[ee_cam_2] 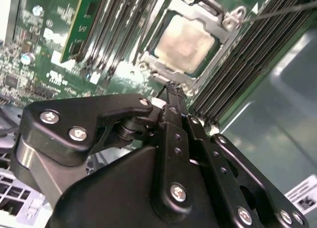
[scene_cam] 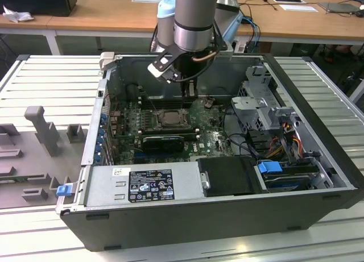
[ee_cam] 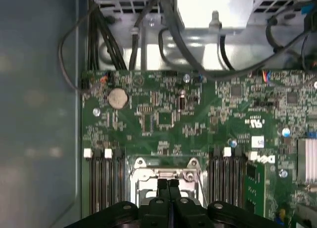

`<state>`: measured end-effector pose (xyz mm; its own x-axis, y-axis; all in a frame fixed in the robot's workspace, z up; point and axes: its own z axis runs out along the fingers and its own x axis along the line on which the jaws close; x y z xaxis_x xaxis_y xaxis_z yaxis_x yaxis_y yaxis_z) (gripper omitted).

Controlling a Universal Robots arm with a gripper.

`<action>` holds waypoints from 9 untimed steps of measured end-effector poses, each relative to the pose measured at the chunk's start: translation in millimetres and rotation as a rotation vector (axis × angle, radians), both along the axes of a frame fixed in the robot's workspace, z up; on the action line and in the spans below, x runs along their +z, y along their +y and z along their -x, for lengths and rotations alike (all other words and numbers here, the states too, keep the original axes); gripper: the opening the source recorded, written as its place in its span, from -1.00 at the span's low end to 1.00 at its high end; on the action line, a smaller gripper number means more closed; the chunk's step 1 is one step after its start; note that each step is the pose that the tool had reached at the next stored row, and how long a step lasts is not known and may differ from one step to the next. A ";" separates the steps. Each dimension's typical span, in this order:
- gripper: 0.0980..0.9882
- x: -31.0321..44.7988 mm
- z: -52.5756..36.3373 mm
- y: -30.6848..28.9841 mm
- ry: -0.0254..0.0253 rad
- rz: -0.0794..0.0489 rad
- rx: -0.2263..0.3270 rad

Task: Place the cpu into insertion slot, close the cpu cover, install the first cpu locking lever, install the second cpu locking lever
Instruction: 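Close the cpu cover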

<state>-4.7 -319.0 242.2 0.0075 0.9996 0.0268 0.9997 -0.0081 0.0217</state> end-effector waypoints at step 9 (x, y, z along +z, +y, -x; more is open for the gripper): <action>-0.98 -13.8 12.7 0.5 -0.0010 -0.001 0.030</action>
